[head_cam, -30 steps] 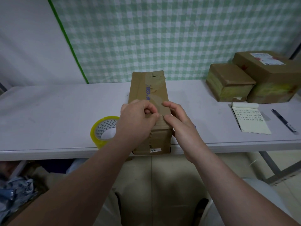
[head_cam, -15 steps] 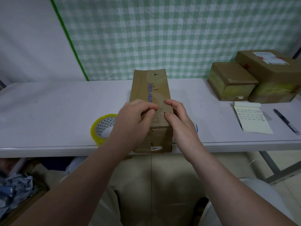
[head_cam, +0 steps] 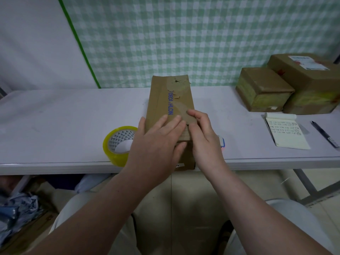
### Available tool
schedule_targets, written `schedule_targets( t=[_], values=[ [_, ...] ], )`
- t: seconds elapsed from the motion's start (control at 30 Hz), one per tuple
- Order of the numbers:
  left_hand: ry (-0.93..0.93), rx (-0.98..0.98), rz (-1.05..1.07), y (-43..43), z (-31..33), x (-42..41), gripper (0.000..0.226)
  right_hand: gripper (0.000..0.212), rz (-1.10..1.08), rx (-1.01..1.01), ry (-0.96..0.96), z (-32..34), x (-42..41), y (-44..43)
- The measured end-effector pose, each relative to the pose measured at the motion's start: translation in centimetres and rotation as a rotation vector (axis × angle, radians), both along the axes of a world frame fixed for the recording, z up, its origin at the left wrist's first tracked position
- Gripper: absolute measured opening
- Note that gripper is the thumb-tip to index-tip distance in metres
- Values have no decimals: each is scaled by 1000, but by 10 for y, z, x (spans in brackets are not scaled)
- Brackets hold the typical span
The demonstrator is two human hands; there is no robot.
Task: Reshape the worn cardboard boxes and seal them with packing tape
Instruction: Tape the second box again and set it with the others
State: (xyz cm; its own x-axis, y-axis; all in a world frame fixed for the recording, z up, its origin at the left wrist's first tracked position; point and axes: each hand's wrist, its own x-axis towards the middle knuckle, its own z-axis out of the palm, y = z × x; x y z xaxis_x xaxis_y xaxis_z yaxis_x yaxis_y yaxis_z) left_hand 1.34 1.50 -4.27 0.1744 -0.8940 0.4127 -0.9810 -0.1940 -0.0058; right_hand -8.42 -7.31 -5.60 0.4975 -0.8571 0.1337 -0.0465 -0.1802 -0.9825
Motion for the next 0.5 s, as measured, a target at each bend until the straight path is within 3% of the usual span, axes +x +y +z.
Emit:
schedule_targets(
  t=[0.27,0.5],
  values=[
    [-93,-12,7,-4,-2,-12,57,48,51,-85,-32,-14,-2,2],
    [-85,-15,15,-6,-1,-9,60,38,95,-64,-39,-17,-2,0]
  ],
)
